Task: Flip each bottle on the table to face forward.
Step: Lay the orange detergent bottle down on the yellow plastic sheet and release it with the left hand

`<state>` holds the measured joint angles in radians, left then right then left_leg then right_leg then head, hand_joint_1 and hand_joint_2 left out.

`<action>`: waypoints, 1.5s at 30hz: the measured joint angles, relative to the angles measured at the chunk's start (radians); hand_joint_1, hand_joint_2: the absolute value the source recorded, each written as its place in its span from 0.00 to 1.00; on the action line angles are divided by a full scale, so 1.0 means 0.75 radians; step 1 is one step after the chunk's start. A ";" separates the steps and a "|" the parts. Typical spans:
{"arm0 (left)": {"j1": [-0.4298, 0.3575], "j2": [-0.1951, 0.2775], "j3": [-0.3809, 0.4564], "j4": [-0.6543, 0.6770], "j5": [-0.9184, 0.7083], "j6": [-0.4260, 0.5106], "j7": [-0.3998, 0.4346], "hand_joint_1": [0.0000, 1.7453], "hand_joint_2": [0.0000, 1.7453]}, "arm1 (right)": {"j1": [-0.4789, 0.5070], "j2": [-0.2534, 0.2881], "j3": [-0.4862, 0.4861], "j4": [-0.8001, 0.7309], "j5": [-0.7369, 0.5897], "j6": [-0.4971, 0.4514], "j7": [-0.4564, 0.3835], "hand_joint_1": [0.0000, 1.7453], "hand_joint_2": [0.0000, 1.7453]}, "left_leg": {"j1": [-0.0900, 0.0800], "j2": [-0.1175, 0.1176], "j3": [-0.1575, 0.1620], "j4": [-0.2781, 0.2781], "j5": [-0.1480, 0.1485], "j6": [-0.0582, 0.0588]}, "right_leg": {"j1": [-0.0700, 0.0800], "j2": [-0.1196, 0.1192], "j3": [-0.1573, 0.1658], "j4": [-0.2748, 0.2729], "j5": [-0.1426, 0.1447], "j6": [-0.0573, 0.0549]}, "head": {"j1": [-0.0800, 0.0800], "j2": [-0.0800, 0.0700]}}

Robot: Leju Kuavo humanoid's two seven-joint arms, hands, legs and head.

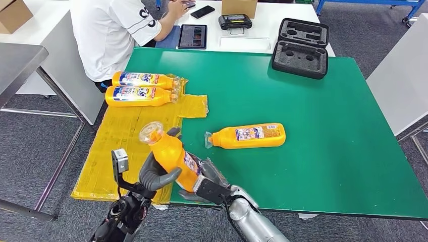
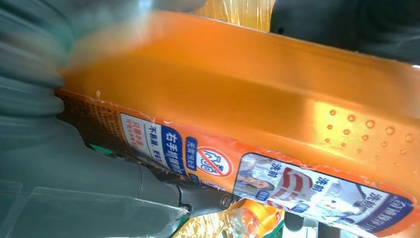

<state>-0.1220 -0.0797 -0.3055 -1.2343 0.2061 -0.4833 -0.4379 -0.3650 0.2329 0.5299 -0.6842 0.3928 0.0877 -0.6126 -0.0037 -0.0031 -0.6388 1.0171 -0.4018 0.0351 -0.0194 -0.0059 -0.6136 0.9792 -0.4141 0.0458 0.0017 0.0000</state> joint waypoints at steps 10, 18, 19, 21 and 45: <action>-0.001 0.022 0.019 0.011 0.151 -0.124 0.065 0.00 1.00 | -0.002 0.004 0.008 0.007 0.013 0.005 -0.001 1.00 1.00 | 0.000 0.000 0.000 0.000 0.000 0.000 | 0.000 0.000 0.000 0.000 0.000 0.000 | 0.000 0.000; -0.001 0.024 0.019 0.013 0.153 -0.126 0.066 0.00 1.00 | -0.003 0.004 0.009 0.013 0.014 0.005 -0.001 1.00 1.00 | 0.000 0.000 0.000 0.000 0.000 0.000 | 0.000 0.000 0.000 0.000 0.000 0.000 | 0.000 0.000; -0.001 0.025 0.019 0.014 0.155 -0.128 0.067 0.00 1.00 | -0.003 0.004 0.009 0.014 0.014 0.005 -0.001 1.00 1.00 | 0.000 0.000 0.000 0.000 0.000 0.000 | 0.000 0.000 0.000 0.000 0.000 0.000 | 0.000 0.000; -0.002 0.026 0.019 0.017 0.172 -0.148 0.071 0.00 1.00 | -0.003 0.004 0.009 0.015 0.016 0.005 -0.001 1.00 1.00 | 0.000 0.000 0.000 0.000 0.000 0.000 | 0.000 0.000 0.000 0.000 0.000 0.000 | 0.000 0.000; -0.010 0.040 -0.029 0.031 -0.098 0.068 0.003 1.00 1.00 | -0.010 0.003 0.017 0.028 0.060 -0.015 0.048 1.00 1.00 | 0.001 0.000 0.000 0.000 0.000 0.000 | 0.001 0.001 0.000 0.000 0.000 0.000 | 0.000 0.000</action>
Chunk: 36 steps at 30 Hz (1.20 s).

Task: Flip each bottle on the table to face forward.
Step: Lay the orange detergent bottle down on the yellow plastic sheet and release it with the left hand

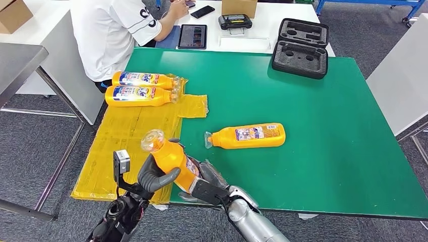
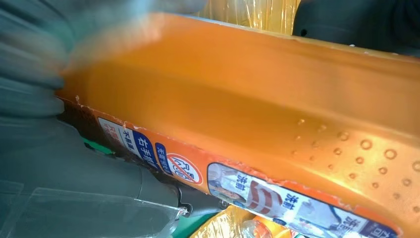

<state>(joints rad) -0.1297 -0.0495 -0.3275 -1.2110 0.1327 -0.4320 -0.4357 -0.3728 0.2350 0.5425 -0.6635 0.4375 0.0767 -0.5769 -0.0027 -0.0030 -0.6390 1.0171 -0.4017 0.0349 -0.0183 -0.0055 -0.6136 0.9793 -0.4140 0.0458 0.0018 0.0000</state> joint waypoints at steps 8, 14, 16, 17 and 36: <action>0.000 -0.006 -0.011 -0.008 -0.067 0.102 0.005 1.00 1.00 | -0.001 0.000 -0.002 0.009 -0.001 0.001 0.006 0.14 0.75 | 0.000 0.000 0.000 0.000 0.000 0.000 | 0.000 0.000 0.000 0.000 0.000 0.000 | 0.000 0.000; -0.001 -0.006 -0.011 -0.011 -0.036 0.090 0.005 1.00 1.00 | -0.002 0.001 -0.003 0.011 -0.015 -0.032 -0.001 0.00 0.00 | 0.001 0.000 0.000 0.000 0.000 0.000 | 0.001 0.000 0.000 0.000 0.000 0.000 | 0.000 0.000; -0.001 -0.006 -0.010 -0.018 -0.026 0.091 0.005 1.00 1.00 | 0.001 0.001 -0.005 0.000 -0.027 -0.056 -0.011 0.00 0.00 | 0.001 0.000 0.000 0.000 0.000 0.000 | 0.001 0.000 0.000 0.000 0.000 0.000 | 0.000 0.000; -0.001 -0.006 -0.008 -0.025 -0.022 0.094 0.004 1.00 1.00 | 0.005 0.001 -0.007 -0.013 -0.034 -0.066 -0.015 0.00 0.00 | 0.001 0.000 0.000 0.000 0.000 0.000 | 0.001 0.000 0.000 0.000 0.000 0.000 | 0.000 0.000; -0.059 0.032 0.123 -0.122 -0.071 0.216 0.003 1.00 1.00 | 0.079 -0.014 -0.067 -0.268 -0.098 -0.108 0.026 0.00 0.00 | 0.002 0.000 0.000 0.000 0.001 -0.001 | 0.001 0.000 0.000 0.000 0.000 0.000 | 0.000 0.000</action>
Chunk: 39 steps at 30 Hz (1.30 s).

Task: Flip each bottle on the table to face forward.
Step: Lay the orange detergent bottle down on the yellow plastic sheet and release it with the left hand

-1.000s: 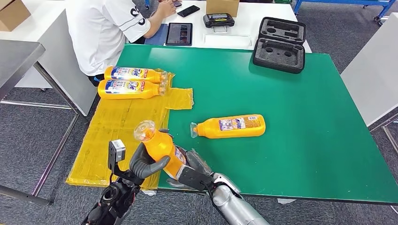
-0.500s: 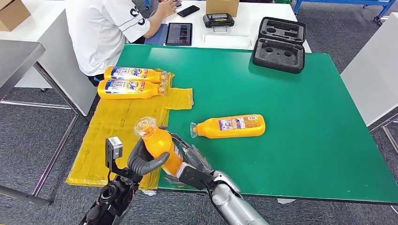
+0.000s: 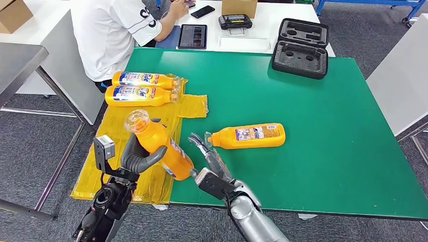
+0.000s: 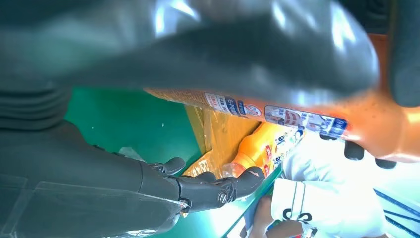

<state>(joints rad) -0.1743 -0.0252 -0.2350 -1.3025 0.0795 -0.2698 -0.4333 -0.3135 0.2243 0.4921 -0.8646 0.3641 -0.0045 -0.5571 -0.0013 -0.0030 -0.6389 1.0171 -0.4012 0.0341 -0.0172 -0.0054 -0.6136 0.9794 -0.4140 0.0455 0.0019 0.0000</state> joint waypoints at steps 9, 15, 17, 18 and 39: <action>-0.046 0.047 0.148 -0.183 -0.264 0.293 -0.046 1.00 1.00 | 0.064 -0.035 -0.039 -0.124 -0.099 0.031 0.024 0.00 0.00 | 0.002 0.000 0.000 0.000 0.000 -0.001 | 0.001 0.000 0.000 0.000 0.000 0.000 | 0.000 0.000; -0.133 0.132 0.247 -0.344 -0.635 0.414 0.053 1.00 1.00 | 0.138 -0.074 -0.154 -0.293 -0.185 0.028 0.014 0.00 0.00 | 0.002 -0.001 0.000 0.000 0.001 -0.001 | 0.001 0.000 0.000 0.000 0.000 0.000 | 0.000 0.000; -0.172 0.185 0.250 -0.357 -0.849 0.451 0.120 1.00 1.00 | 0.167 -0.087 -0.212 -0.373 -0.209 0.034 0.013 0.00 0.00 | 0.002 0.000 0.000 0.000 0.001 -0.001 | 0.001 0.000 0.000 0.000 0.000 0.000 | 0.000 0.000; -0.190 0.212 0.249 -0.357 -0.951 0.469 0.148 1.00 1.00 | 0.179 -0.094 -0.244 -0.412 -0.212 0.039 0.015 0.00 0.00 | 0.002 0.000 0.000 0.000 0.001 -0.001 | 0.001 0.000 0.000 0.000 0.001 -0.001 | 0.000 0.000; -0.618 0.453 -0.390 0.263 -1.570 0.113 0.288 1.00 1.00 | 0.295 -0.107 -0.494 -0.724 -0.199 0.057 0.011 0.00 0.00 | 0.002 0.002 0.000 0.000 0.002 -0.003 | 0.002 0.002 -0.002 0.000 0.004 -0.004 | 0.000 0.000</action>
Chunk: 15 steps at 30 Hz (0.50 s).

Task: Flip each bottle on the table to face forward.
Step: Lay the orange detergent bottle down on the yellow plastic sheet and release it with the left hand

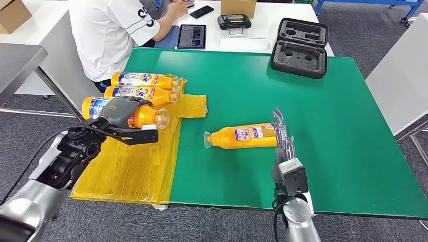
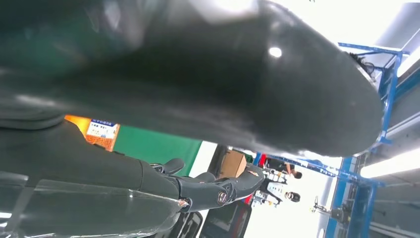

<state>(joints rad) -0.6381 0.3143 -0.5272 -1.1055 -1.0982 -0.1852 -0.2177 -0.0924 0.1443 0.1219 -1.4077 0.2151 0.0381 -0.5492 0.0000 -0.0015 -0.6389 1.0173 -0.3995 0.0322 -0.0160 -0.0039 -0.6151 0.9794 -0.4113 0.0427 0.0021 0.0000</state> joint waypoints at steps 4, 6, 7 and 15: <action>-0.012 -0.003 -0.019 0.024 0.006 -0.003 -0.005 1.00 1.00 | 0.005 0.000 -0.003 -0.006 -0.001 -0.002 -0.001 0.00 0.00 | 0.000 0.000 0.000 0.000 0.000 0.000 | 0.000 0.000 0.000 0.000 0.000 0.000 | 0.000 0.000; -0.017 -0.003 -0.025 0.031 0.011 -0.007 -0.007 1.00 1.00 | 0.007 0.000 -0.004 -0.009 -0.001 -0.003 -0.001 0.00 0.00 | 0.000 0.000 0.000 0.000 0.000 0.000 | 0.000 0.000 0.000 0.000 0.000 0.000 | 0.000 0.000; -0.023 -0.004 -0.033 0.040 0.016 -0.012 -0.009 1.00 1.00 | 0.011 0.000 -0.005 -0.013 -0.002 -0.004 -0.001 0.00 0.00 | 0.000 0.000 0.000 0.000 0.000 0.000 | 0.000 0.000 0.000 0.000 0.000 0.000 | 0.000 0.000; -0.085 -0.004 -0.177 0.175 0.094 -0.091 -0.016 1.00 1.00 | 0.028 -0.002 -0.021 -0.022 -0.022 -0.010 -0.006 0.00 0.00 | 0.001 0.000 0.000 0.000 0.000 0.000 | 0.001 0.000 0.001 0.000 0.000 0.000 | 0.000 0.000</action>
<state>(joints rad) -0.7021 0.3110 -0.6598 -0.9743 -1.0277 -0.2537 -0.2295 -0.0715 0.1427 0.1064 -1.4243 0.1984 0.0305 -0.5535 0.0009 -0.0015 -0.6391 1.0173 -0.3995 0.0319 -0.0152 -0.0041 -0.6146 0.9796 -0.4114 0.0426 0.0020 0.0000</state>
